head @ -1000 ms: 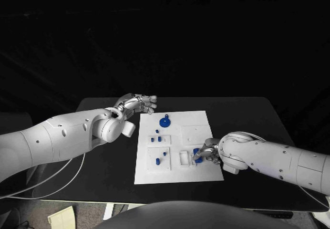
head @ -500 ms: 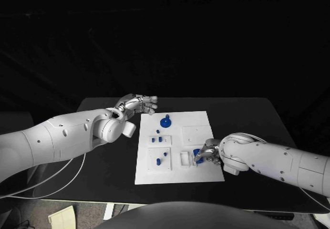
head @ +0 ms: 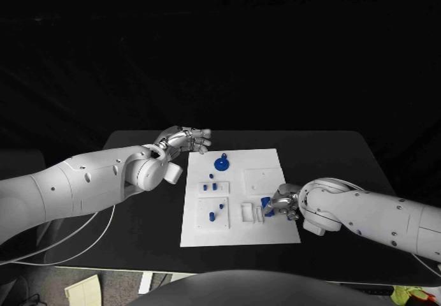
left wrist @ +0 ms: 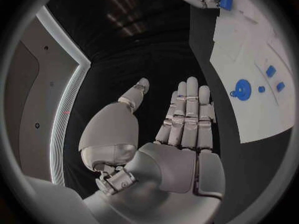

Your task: Assemble the parts on the task board

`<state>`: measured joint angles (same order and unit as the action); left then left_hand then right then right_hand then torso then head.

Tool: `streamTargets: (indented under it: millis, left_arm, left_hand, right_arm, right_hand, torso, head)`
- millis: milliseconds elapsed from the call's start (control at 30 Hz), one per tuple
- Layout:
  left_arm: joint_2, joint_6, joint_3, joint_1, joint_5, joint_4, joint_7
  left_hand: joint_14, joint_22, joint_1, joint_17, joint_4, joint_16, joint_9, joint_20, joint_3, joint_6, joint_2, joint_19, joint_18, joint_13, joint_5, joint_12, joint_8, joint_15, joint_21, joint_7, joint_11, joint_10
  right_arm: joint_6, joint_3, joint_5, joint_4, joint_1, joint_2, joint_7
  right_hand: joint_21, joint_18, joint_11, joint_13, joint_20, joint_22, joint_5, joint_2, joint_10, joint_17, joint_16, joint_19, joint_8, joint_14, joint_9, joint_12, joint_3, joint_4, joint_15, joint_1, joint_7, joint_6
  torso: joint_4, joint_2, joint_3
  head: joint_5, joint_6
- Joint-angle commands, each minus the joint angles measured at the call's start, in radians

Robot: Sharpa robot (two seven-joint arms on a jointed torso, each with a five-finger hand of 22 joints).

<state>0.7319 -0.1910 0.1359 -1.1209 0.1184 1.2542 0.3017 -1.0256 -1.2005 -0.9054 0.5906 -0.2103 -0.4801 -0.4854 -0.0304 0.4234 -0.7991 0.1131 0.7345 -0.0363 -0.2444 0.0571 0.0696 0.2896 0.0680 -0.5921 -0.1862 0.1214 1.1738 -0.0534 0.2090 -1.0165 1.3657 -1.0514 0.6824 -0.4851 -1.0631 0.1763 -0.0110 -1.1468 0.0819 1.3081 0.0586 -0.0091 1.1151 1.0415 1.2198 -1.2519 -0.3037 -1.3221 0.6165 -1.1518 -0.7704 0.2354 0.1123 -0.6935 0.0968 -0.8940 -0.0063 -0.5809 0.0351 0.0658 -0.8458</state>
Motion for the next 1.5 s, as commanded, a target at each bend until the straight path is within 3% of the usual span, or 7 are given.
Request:
streamTargets:
  millis: [33,200,433,600,733,1267,1500]
  left_arm:
    - [-0.002,0.018,-0.001,-0.001,-0.007,0.001,0.006]
    - [-0.004,0.020,-0.001,-0.001,-0.007,0.002,0.005]
    - [-0.003,0.021,-0.001,-0.001,-0.007,0.001,0.003]
    - [-0.002,0.022,-0.001,-0.001,-0.007,0.003,0.004]
    - [-0.001,0.023,-0.001,-0.001,-0.007,0.006,0.004]
    - [0.005,0.022,-0.001,-0.001,-0.007,0.011,0.002]
    - [0.005,0.022,-0.001,-0.001,-0.007,0.011,0.002]
  left_hand:
    - [0.002,-0.002,0.002,0.001,-0.002,0.007,0.002,0.002,-0.004,0.006,-0.010,-0.003,-0.017,0.001,0.004,0.001,0.006,0.003,0.004,-0.001,0.002,-0.007]
    - [0.002,-0.002,0.005,0.003,-0.001,0.009,0.002,0.002,-0.005,0.008,-0.012,-0.003,-0.016,0.002,0.004,0.001,0.006,0.003,0.005,-0.001,0.003,-0.008]
    - [0.002,-0.002,0.006,0.004,0.000,0.010,0.002,0.002,-0.005,0.008,-0.013,-0.003,-0.017,0.002,0.004,0.001,0.006,0.003,0.006,-0.001,0.003,-0.008]
    - [0.002,-0.004,0.019,0.009,0.007,0.015,0.004,0.003,-0.008,0.010,-0.016,-0.003,-0.016,0.003,0.004,0.001,0.007,0.004,0.009,-0.002,0.004,-0.010]
    - [0.002,-0.004,0.023,0.011,0.009,0.017,0.004,0.003,-0.009,0.011,-0.018,-0.003,-0.017,0.003,0.003,0.001,0.007,0.004,0.011,-0.002,0.004,-0.010]
    - [0.001,-0.006,0.033,0.015,0.014,0.022,0.005,0.003,-0.013,0.012,-0.016,-0.003,-0.017,0.003,-0.001,0.002,0.009,0.004,0.014,-0.002,0.004,-0.011]
    - [0.001,-0.006,0.033,0.016,0.014,0.022,0.005,0.002,-0.013,0.012,-0.016,-0.003,-0.018,0.003,-0.001,0.002,0.009,0.004,0.014,-0.002,0.004,-0.011]
  right_arm:
    - [0.000,-0.005,0.025,0.019,-0.011,0.003,-0.012]
    - [0.057,-0.005,0.056,0.017,-0.014,-0.022,-0.022]
    - [0.090,-0.001,0.076,0.001,-0.013,-0.053,-0.026]
    - [0.091,0.004,0.071,-0.008,-0.002,-0.074,-0.024]
    - [0.092,0.005,0.051,-0.025,0.004,-0.088,-0.024]
    - [0.072,0.006,0.033,-0.054,0.014,-0.109,-0.018]
    - [0.056,0.006,0.033,-0.059,0.014,-0.113,-0.017]
  right_hand:
    - [-0.006,0.085,-0.001,-0.001,-0.008,0.017,0.001,-0.007,0.005,-0.001,-0.001,-0.001,-0.003,0.000,0.001,0.008,0.009,-0.002,0.006,0.020,0.002,-0.089]
    - [-0.007,0.085,-0.002,-0.002,-0.009,0.017,-0.004,-0.013,0.006,-0.001,-0.002,-0.001,-0.001,0.000,0.000,0.010,0.014,-0.001,0.007,0.029,0.001,-0.092]
    - [-0.007,0.085,-0.003,-0.003,-0.010,0.017,-0.004,-0.014,0.006,-0.002,-0.002,0.001,0.002,0.000,-0.001,0.013,0.021,-0.005,0.007,0.040,0.001,-0.094]
    - [-0.007,0.085,-0.003,-0.004,-0.011,0.017,-0.004,-0.014,0.006,-0.002,-0.003,0.003,0.005,0.000,-0.002,0.016,0.027,-0.009,0.007,0.053,0.001,-0.095]
    - [-0.009,0.085,-0.003,-0.007,-0.010,0.017,0.009,-0.017,0.006,-0.002,-0.002,0.004,0.008,0.000,-0.003,0.017,0.039,0.007,0.007,0.054,0.001,-0.096]
    - [-0.009,0.085,-0.003,-0.010,-0.010,0.016,0.003,-0.021,0.005,-0.002,-0.003,0.005,0.012,0.001,-0.003,0.020,0.055,0.007,0.008,0.068,0.000,-0.099]
    - [-0.007,0.085,-0.003,-0.014,-0.008,0.014,-0.007,-0.062,0.002,-0.002,-0.004,0.007,0.018,0.002,-0.005,0.025,0.073,0.000,0.008,0.092,0.001,-0.097]
  torso:
    - [0.0005,-0.001,-0.0005]
    - [0.0017,-0.002,0.0000]
    - [0.0016,-0.003,-0.0002]
    - [0.0007,-0.004,-0.0003]
    - [0.0017,-0.005,0.0008]
    - [0.0004,-0.005,0.0009]
    - [0.0009,-0.005,0.0001]
  head:
    - [-0.001,0.001]
    - [0.000,0.002]
    - [0.001,0.001]
    - [0.001,0.002]
    - [0.005,0.001]
    - [0.013,-0.003]
    - [0.014,-0.002]
